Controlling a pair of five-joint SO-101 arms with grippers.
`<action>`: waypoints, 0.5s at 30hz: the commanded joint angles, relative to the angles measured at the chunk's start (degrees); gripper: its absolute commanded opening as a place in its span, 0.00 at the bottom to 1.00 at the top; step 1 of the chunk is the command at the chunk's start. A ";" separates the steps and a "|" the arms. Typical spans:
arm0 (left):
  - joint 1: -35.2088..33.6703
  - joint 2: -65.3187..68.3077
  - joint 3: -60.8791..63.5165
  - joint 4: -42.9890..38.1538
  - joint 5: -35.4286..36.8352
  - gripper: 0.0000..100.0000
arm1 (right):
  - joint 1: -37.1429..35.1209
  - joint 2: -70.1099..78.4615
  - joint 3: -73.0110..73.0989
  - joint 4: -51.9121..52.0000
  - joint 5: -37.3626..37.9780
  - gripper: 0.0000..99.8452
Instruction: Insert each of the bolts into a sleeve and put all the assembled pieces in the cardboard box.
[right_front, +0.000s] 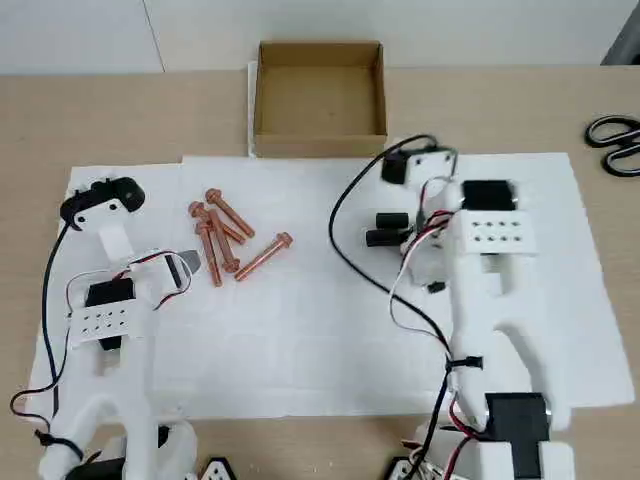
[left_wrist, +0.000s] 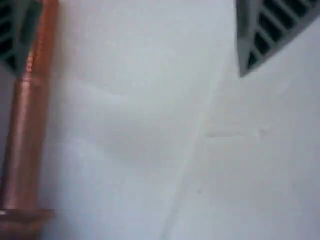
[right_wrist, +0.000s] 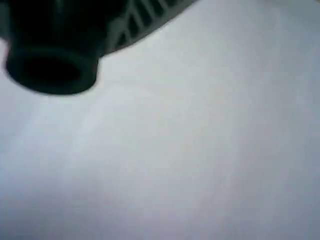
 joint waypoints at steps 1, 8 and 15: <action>0.44 -0.62 -0.13 -1.14 -0.09 0.26 | -1.71 0.13 3.78 -5.05 0.62 0.00; 0.44 -0.62 -0.13 -1.14 -0.09 0.26 | -2.33 3.65 7.30 -10.86 0.26 0.00; 0.44 -0.62 -0.13 -1.23 -0.18 0.26 | -2.33 9.89 7.21 -12.26 -1.05 0.03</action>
